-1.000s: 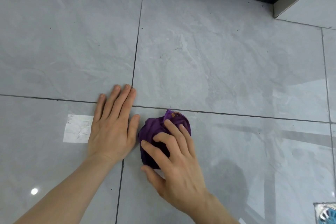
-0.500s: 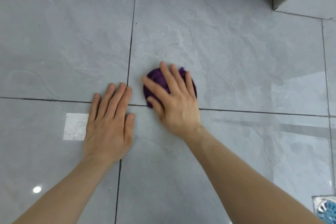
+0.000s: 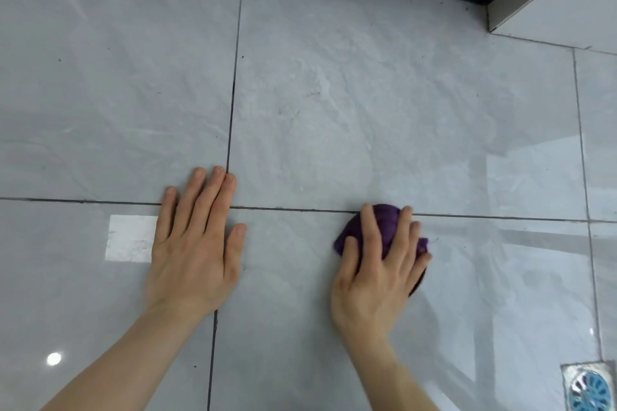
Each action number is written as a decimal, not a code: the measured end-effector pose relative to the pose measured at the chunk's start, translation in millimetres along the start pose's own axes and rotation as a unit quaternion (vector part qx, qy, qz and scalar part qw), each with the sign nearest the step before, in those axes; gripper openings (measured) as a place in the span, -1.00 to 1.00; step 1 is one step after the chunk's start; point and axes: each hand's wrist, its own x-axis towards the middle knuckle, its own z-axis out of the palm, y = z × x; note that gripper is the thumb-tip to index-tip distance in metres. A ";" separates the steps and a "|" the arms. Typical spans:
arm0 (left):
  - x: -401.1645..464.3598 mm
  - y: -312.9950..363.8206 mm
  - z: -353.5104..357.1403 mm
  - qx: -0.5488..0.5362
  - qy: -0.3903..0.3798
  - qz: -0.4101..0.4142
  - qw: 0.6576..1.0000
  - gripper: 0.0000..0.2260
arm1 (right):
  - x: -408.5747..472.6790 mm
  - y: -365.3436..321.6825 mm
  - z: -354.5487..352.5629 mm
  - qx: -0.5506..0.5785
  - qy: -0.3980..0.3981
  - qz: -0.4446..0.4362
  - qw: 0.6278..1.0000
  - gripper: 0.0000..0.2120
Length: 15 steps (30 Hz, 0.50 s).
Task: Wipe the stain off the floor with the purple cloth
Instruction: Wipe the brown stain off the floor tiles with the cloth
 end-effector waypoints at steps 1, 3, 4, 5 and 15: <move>0.5 0.2 0.1 -0.002 0.002 0.001 1.000 -0.43 | -6.3 -11.9 3.8 -0.002 -0.002 -0.003 1.000 -0.55; 0.0 0.0 0.2 0.000 0.002 0.003 1.000 -0.43 | -7.6 -38.1 10.4 -0.001 -0.015 -0.038 0.999 -0.55; -0.3 -0.2 0.2 0.000 0.000 0.003 1.000 -0.43 | -5.9 -51.5 12.8 -0.004 -0.033 -0.077 0.996 -0.55; -0.2 -0.3 -0.1 -0.001 0.000 0.003 1.000 -0.42 | -4.2 -63.1 15.5 -0.010 -0.054 -0.125 0.991 -0.55; -0.7 -0.4 -3.1 -0.008 -0.009 0.003 1.000 -0.44 | -43.9 8.0 -8.3 -0.048 -0.165 -0.368 0.914 -0.51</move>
